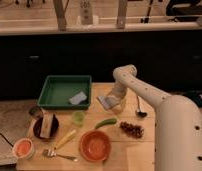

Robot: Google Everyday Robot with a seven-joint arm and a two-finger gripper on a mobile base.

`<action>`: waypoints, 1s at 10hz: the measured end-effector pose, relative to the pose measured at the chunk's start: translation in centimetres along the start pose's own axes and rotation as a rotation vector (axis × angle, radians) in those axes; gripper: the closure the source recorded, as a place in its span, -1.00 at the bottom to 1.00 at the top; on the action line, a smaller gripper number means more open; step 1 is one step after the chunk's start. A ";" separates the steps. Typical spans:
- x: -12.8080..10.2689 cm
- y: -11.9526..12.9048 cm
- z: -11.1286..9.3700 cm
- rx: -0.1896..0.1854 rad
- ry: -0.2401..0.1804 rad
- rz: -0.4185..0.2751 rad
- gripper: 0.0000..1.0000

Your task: Wipe red bowl with towel

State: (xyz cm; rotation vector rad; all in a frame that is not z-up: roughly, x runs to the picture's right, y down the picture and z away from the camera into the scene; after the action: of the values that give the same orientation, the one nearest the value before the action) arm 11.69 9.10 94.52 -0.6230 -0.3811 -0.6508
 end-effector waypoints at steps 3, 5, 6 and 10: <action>0.1 -0.2 0.9 -0.003 -0.025 0.002 -0.44; 0.1 0.1 1.2 -0.010 -0.038 0.001 -0.01; 0.1 0.1 1.2 -0.008 -0.040 -0.001 0.16; -0.1 -0.3 0.9 0.000 -0.041 -0.007 0.92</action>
State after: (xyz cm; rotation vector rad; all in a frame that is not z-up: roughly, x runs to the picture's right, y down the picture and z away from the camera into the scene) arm 11.28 9.52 95.27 -0.6359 -0.4217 -0.6455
